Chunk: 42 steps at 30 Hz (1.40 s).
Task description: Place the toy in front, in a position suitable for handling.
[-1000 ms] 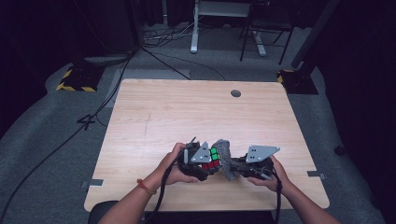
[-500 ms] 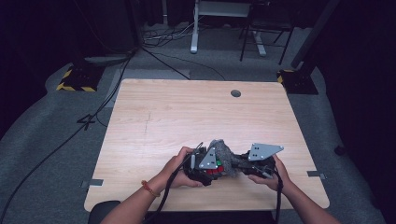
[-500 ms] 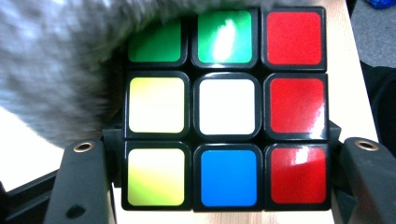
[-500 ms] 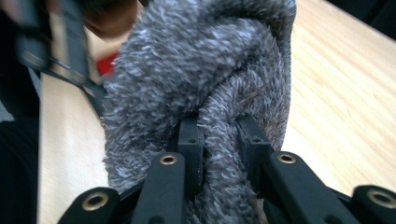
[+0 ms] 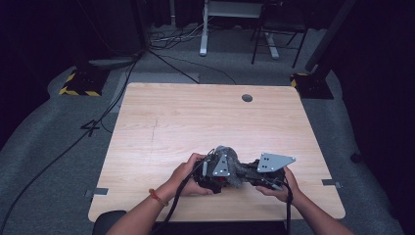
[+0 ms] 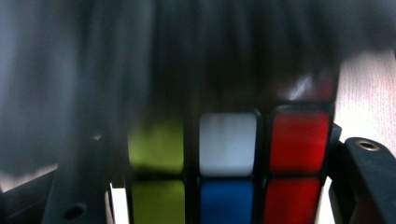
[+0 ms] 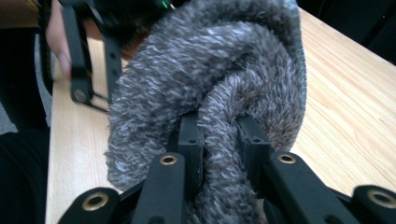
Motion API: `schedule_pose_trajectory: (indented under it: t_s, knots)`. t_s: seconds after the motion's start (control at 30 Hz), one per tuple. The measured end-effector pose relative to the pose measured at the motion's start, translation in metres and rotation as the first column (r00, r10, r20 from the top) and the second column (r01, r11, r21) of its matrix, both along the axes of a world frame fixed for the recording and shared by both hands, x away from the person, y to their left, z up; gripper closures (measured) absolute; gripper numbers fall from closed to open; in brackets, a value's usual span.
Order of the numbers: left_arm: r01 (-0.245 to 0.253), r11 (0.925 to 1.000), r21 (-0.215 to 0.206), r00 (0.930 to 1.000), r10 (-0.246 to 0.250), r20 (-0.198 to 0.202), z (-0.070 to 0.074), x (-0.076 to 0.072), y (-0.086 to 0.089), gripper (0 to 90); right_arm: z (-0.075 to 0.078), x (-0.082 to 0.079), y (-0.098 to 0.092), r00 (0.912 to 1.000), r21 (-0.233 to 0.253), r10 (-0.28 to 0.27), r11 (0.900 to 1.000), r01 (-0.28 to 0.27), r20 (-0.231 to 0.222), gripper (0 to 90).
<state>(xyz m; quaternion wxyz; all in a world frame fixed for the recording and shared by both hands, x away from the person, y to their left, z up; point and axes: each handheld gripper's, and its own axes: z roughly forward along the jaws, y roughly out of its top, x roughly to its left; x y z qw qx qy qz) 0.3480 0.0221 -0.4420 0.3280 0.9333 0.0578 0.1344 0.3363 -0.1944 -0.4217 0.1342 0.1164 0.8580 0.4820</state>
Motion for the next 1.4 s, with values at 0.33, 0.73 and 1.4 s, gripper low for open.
schedule_pose_trajectory:
  t_s: [0.33,0.73,1.4]
  knots:
    - [-0.034,0.9951,-0.093,0.9993,0.032,-0.02,0.007,0.004,0.014,33.3,-0.004,0.01,-0.008,0.9982,-0.058,-0.06,0.997,0.06,0.004,75.3]
    - [-0.004,0.9831,-0.183,0.9998,0.0,-0.019,0.013,0.001,0.019,33.1,-0.016,0.013,-0.012,0.9941,0.001,-0.008,1.0,0.008,-0.108,75.4]
    - [0.021,0.9814,-0.191,0.9997,-0.023,-0.011,0.013,0.0,0.015,33.1,-0.012,0.015,-0.013,0.9959,-0.002,-0.032,0.999,0.032,-0.084,75.3]
